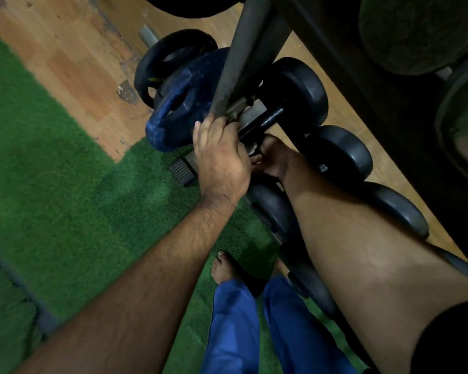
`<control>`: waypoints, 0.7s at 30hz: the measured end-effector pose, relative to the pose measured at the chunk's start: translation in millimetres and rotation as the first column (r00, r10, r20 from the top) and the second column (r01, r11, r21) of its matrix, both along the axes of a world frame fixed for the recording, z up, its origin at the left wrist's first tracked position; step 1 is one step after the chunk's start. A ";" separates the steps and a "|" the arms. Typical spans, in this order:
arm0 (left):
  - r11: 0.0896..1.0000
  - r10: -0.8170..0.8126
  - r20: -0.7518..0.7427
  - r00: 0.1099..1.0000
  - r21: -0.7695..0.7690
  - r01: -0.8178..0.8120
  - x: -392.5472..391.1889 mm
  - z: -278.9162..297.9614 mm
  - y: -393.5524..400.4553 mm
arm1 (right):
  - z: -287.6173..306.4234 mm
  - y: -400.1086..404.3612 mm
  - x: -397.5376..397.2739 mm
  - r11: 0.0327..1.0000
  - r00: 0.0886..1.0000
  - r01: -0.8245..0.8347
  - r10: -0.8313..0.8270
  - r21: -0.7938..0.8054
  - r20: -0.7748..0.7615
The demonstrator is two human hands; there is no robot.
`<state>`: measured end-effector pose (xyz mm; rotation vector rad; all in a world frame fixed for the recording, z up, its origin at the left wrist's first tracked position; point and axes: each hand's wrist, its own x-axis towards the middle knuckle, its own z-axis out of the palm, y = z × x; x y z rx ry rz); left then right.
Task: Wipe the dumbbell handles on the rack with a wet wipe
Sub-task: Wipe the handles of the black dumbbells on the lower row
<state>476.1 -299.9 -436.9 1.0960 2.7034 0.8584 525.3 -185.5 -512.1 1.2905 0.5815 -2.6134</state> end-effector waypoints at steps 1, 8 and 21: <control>1.000 -0.008 -0.001 1.000 0.000 0.008 0.0 0.0 -0.4 | 1.6 -3.0 2.2 0.999 1.000 0.005 -0.005 0.037 0.017; 1.000 -0.026 -0.001 1.000 -0.007 0.026 0.1 1.0 -2.5 | 14.9 5.8 16.3 0.785 0.777 0.619 -0.616 0.022 0.128; 0.993 -0.056 0.089 0.994 -0.100 0.065 -3.5 11.2 -0.8 | 52.2 -19.7 14.2 0.912 0.933 0.096 -0.222 0.399 0.282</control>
